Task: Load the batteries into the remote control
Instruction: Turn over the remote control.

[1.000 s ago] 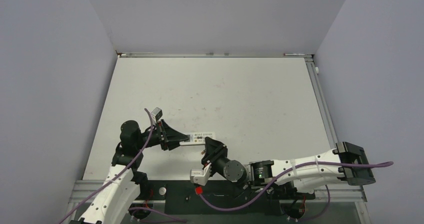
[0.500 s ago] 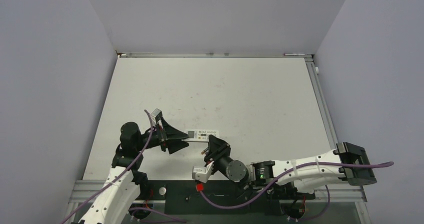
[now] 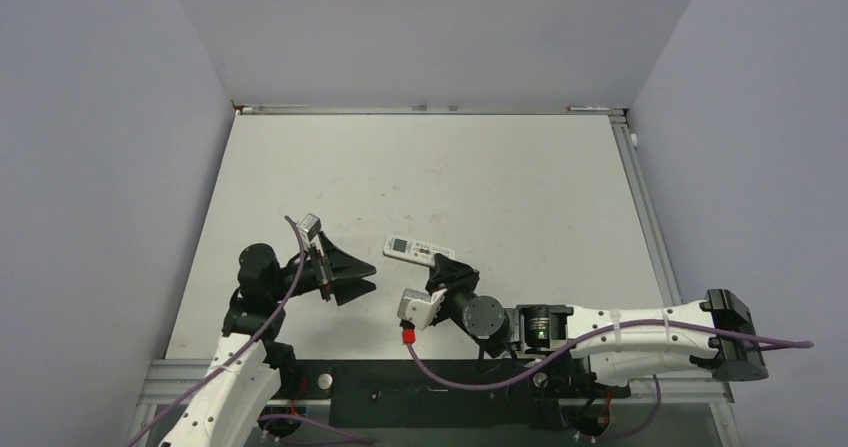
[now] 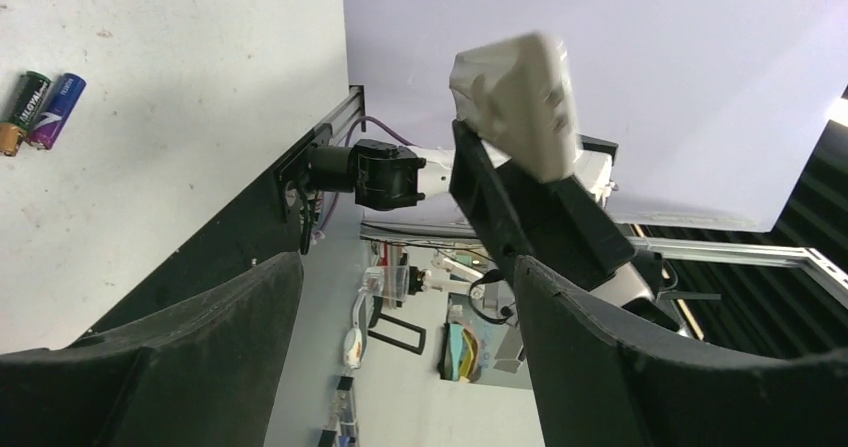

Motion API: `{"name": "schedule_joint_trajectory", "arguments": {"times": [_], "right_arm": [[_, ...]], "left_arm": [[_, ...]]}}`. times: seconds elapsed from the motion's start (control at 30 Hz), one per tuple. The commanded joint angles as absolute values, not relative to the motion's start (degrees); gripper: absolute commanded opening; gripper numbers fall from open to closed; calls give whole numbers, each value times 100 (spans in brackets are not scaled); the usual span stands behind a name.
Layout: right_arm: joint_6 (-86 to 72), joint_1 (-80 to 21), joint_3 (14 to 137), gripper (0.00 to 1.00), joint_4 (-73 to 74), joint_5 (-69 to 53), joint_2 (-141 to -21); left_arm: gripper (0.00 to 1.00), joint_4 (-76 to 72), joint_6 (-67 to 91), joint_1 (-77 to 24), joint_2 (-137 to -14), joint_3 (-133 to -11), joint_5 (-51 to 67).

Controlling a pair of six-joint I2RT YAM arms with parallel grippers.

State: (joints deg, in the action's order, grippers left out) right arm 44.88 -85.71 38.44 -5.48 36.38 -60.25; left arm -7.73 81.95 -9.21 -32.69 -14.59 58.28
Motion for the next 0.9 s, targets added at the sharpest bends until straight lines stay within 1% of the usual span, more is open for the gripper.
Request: {"name": "schedule_joint_trajectory", "arguments": {"times": [0.0, 0.23, 0.43, 0.73, 0.87], "right_arm": [[3335, -8150, 4415, 9, 162, 3334, -5803], [2003, -7140, 4862, 8, 880, 2152, -5735], [1185, -6485, 5215, 9, 1405, 1282, -5832], [30, -5348, 5524, 9, 1859, -765, -5842], [-426, -4837, 5603, 9, 1979, -1706, -5871]], "left_arm": [[76, -553, 7532, -866, -3241, -1837, 5752], [80, -18, 6684, -870, -3318, -2213, 5773], [81, 941, 5715, -870, -3447, -2729, 5751], [81, 1840, 4625, -881, -3681, -3363, 5771], [82, 2321, 4033, -1021, -3804, -3668, 5591]]}}
